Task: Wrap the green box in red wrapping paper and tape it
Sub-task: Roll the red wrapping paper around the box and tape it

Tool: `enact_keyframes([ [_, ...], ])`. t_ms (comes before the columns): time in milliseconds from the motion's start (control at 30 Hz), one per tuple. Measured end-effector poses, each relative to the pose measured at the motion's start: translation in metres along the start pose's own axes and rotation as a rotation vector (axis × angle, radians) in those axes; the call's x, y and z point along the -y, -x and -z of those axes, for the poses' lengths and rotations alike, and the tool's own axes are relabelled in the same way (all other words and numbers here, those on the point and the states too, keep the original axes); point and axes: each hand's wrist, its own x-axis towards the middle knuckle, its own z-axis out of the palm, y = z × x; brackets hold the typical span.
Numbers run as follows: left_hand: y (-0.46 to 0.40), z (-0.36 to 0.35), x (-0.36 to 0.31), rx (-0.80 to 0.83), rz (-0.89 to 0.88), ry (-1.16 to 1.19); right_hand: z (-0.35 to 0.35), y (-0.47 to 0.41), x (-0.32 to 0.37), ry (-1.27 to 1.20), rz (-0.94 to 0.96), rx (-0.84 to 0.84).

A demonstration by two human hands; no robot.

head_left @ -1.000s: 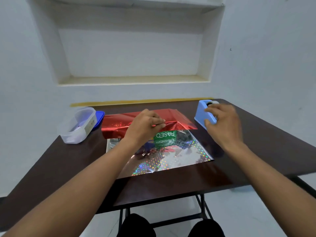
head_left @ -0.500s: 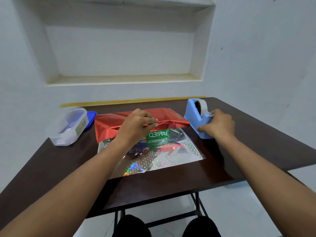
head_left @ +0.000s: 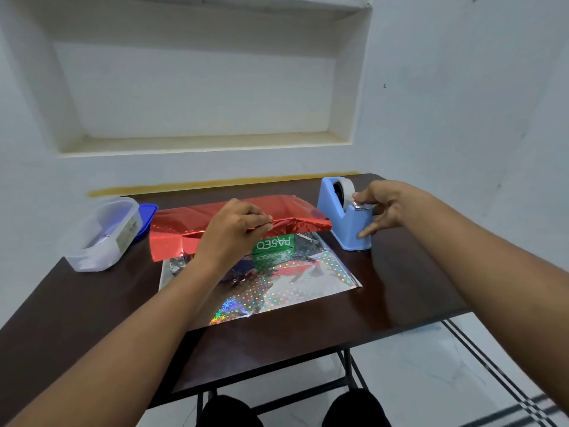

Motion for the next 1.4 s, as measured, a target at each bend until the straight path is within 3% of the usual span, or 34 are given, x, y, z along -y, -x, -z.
enact_keyframes([
  [200, 0.001, -0.001, -0.002, 0.002, 0.009, 0.006, -0.001, 0.005, -0.016, -0.225, 0.188, -0.068],
  [400, 0.001, -0.001, -0.001, 0.002, 0.013, -0.008, 0.001, 0.004, -0.05, -0.28, 0.225, -0.124],
  [567, 0.001, 0.0, -0.003, -0.008, 0.015, -0.008, -0.003, -0.004, -0.055, -0.156, 0.271, -0.258],
  [700, 0.001, -0.001, -0.004, -0.011, 0.027, -0.008, -0.004, 0.004, -0.064, 0.226, 0.336, -0.407],
  [900, 0.0, 0.001, -0.006, 0.005, 0.031, -0.003, -0.017, 0.03, -0.073, 0.226, 0.598, -0.473],
  [1000, -0.003, 0.004, -0.007, 0.047, 0.052, 0.01, -0.047, 0.053, -0.071, 0.156, 0.715, -0.355],
  [1133, -0.004, 0.012, -0.004, 0.136, 0.047, 0.017, -0.088, 0.052, -0.08, 0.077, 0.679, -0.102],
  [1400, -0.004, 0.014, -0.005, 0.148, 0.048, 0.014, -0.133, 0.048, -0.088, 0.181, 0.746, -0.216],
])
